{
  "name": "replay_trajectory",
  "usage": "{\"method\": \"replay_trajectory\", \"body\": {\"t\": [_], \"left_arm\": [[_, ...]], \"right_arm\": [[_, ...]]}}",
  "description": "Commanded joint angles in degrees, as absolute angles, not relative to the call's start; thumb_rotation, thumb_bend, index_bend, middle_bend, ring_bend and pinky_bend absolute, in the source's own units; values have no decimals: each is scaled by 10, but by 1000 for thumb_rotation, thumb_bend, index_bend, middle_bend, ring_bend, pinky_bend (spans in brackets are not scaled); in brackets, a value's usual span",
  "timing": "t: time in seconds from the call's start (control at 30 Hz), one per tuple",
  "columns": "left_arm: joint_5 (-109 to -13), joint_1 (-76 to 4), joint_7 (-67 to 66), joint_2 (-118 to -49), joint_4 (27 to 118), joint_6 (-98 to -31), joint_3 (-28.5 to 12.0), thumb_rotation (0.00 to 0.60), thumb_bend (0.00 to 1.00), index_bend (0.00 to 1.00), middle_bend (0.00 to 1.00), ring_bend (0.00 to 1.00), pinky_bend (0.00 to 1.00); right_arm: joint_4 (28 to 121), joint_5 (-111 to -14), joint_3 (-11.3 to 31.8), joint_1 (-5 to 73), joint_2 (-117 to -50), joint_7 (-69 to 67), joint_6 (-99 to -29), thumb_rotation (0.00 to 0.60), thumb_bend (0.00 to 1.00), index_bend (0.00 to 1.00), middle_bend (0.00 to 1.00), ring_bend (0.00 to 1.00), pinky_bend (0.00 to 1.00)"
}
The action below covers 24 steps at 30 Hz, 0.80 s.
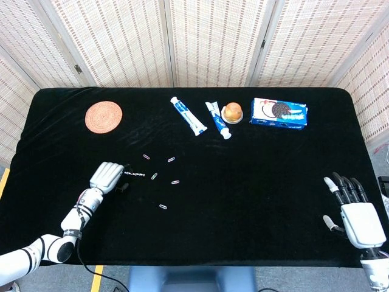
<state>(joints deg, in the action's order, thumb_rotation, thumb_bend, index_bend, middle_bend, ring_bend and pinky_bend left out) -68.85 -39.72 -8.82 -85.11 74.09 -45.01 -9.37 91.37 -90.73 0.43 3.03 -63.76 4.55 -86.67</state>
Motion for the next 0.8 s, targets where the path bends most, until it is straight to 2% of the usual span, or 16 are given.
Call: {"method": "replay_trajectory", "body": {"t": [0.03,0.5,0.8], "left_arm": [[-687,-410,-82,-861,729,-431,-89,600,423,403,1000,1000,931],[-694,-424,-61,-877,672,-443,-91,600,424,417,1000,1000,930],[-702,-432,-23,-888,633,-419,-82,600,424,428,1000,1000,931]], "right_arm": [[912,-907,3,24,-640,45,-874,600,280,0,0,0,0],[912,-891,8,29,-639,43,-855,600,279,0,0,0,0],[913,-880,12,34,-639,44,-842,600,279,0,0,0,0]]}}
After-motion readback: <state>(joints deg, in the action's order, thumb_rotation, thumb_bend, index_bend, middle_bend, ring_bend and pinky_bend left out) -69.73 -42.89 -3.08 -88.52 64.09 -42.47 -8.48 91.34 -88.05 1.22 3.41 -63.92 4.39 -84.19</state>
